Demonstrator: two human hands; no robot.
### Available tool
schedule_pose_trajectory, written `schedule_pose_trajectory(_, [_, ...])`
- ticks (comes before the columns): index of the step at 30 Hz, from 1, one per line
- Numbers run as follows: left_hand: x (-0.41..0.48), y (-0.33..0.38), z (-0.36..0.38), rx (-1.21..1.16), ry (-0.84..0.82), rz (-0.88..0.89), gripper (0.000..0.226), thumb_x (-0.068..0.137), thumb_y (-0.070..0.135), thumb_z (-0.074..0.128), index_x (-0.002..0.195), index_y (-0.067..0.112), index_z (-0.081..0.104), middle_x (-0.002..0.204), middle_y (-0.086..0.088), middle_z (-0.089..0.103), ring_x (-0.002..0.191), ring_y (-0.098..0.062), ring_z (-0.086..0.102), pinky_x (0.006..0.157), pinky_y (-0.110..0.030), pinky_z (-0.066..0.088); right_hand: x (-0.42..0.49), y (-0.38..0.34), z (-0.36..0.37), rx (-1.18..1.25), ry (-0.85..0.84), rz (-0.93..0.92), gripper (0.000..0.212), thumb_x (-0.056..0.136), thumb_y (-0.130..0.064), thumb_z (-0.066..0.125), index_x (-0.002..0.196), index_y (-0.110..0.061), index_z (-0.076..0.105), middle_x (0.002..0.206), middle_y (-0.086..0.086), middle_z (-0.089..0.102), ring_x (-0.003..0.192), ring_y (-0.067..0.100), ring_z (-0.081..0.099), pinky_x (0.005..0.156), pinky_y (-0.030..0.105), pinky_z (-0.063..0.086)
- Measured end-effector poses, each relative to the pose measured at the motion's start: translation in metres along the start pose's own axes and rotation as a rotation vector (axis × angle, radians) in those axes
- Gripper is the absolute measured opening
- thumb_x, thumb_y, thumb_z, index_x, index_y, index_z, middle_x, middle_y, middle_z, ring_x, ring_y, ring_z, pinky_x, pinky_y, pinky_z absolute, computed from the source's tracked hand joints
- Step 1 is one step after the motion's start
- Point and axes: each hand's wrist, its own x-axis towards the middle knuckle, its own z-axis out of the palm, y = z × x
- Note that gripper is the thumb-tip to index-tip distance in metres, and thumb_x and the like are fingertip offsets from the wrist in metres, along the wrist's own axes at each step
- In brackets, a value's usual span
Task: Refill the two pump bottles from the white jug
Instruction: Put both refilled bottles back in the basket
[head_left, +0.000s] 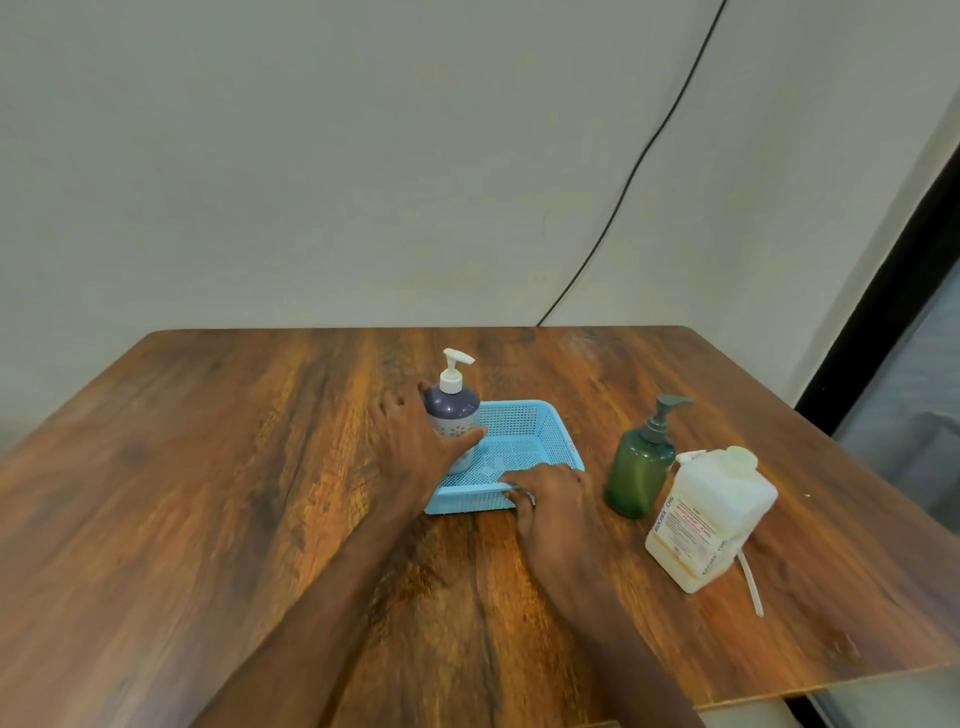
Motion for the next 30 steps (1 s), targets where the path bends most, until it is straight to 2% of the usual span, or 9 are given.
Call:
schedule_pose_trajectory(4, [0.002,-0.001,0.002,-0.174,-0.135,-0.049,0.087,0.06,0.067,0.088,0.127,0.026,0.051,0.129,0.002,0.064,0.116,-0.022,0.065,0.095,-0.04,0.057,-0.004,0.007,-0.015,0.177,0.005,-0.023,0.036,0.09,-0.037,0.074,0.126,-0.034,0.068,0.13,-0.014,0.062,0.129,0.007,0.049,0.108,0.023,0.035])
schedule_pose_trajectory(6, [0.003,-0.002,0.007,-0.206,-0.139,-0.034,0.078,0.066,0.051,0.093,0.126,0.023,0.053,0.13,0.0,0.066,0.116,-0.022,0.066,0.096,-0.038,0.056,-0.006,0.011,-0.038,0.255,0.153,0.041,0.038,0.09,-0.04,0.074,0.127,-0.031,0.065,0.136,-0.014,0.058,0.129,0.006,0.049,0.106,0.023,0.039])
schedule_pose_trajectory(9, [0.006,-0.003,0.011,-0.206,-0.143,-0.016,0.077,0.068,0.047,0.093,0.129,0.021,0.053,0.133,-0.002,0.066,0.117,-0.024,0.066,0.098,-0.04,0.055,-0.005,0.012,-0.077,0.287,0.44,0.155,0.038,0.092,-0.029,0.074,0.126,-0.028,0.058,0.132,-0.008,0.06,0.118,0.013,0.058,0.092,0.021,0.042])
schedule_pose_trajectory(12, [0.011,-0.002,0.014,-0.203,-0.169,-0.027,0.079,0.068,0.049,0.093,0.13,0.021,0.052,0.134,-0.003,0.066,0.119,-0.025,0.066,0.099,-0.039,0.053,0.007,0.012,-0.109,0.218,0.524,0.164,0.052,0.089,-0.022,0.076,0.134,-0.026,0.05,0.135,-0.003,0.056,0.118,0.015,0.056,0.09,0.021,0.039])
schedule_pose_trajectory(16, [0.012,-0.001,0.015,-0.22,-0.206,-0.048,0.08,0.069,0.049,0.093,0.132,0.021,0.051,0.135,-0.003,0.065,0.121,-0.026,0.065,0.103,-0.042,0.053,0.045,0.028,-0.145,-0.16,0.26,0.209,0.063,0.078,-0.025,0.085,0.131,-0.015,0.053,0.132,0.007,0.055,0.121,0.023,0.053,0.1,0.034,0.047])
schedule_pose_trajectory(18, [0.012,-0.001,0.015,-0.232,-0.213,-0.057,0.079,0.07,0.046,0.093,0.132,0.021,0.051,0.136,-0.003,0.064,0.121,-0.026,0.065,0.103,-0.042,0.052,0.065,0.037,-0.158,-0.167,0.003,0.254,0.056,0.071,-0.026,0.089,0.12,-0.018,0.062,0.119,0.002,0.062,0.104,0.017,0.058,0.084,0.032,0.053])
schedule_pose_trajectory(21, [0.01,0.0,0.015,-0.241,-0.211,-0.057,0.079,0.07,0.045,0.093,0.132,0.02,0.051,0.136,-0.004,0.065,0.121,-0.026,0.065,0.103,-0.043,0.053,0.077,0.045,-0.166,-0.161,-0.242,0.251,0.039,0.068,-0.024,0.093,0.099,-0.02,0.07,0.096,-0.004,0.066,0.076,0.005,0.055,0.051,0.011,0.041])
schedule_pose_trajectory(23, [0.01,-0.001,0.014,-0.251,-0.203,-0.049,0.078,0.071,0.043,0.093,0.132,0.02,0.051,0.135,-0.004,0.065,0.121,-0.027,0.065,0.102,-0.043,0.054,0.078,0.047,-0.166,-0.139,-0.277,0.24,0.036,0.068,-0.021,0.094,0.097,-0.018,0.072,0.089,-0.006,0.065,0.071,0.002,0.054,0.041,0.006,0.035])
schedule_pose_trajectory(30, [0.009,-0.001,0.014,-0.254,-0.195,-0.042,0.078,0.07,0.045,0.093,0.131,0.021,0.052,0.134,-0.003,0.066,0.119,-0.025,0.066,0.098,-0.041,0.055,0.081,0.055,-0.158,-0.04,-0.192,0.209,0.031,0.072,-0.02,0.091,0.099,-0.012,0.077,0.099,0.0,0.072,0.082,0.007,0.06,0.055,0.014,0.041])
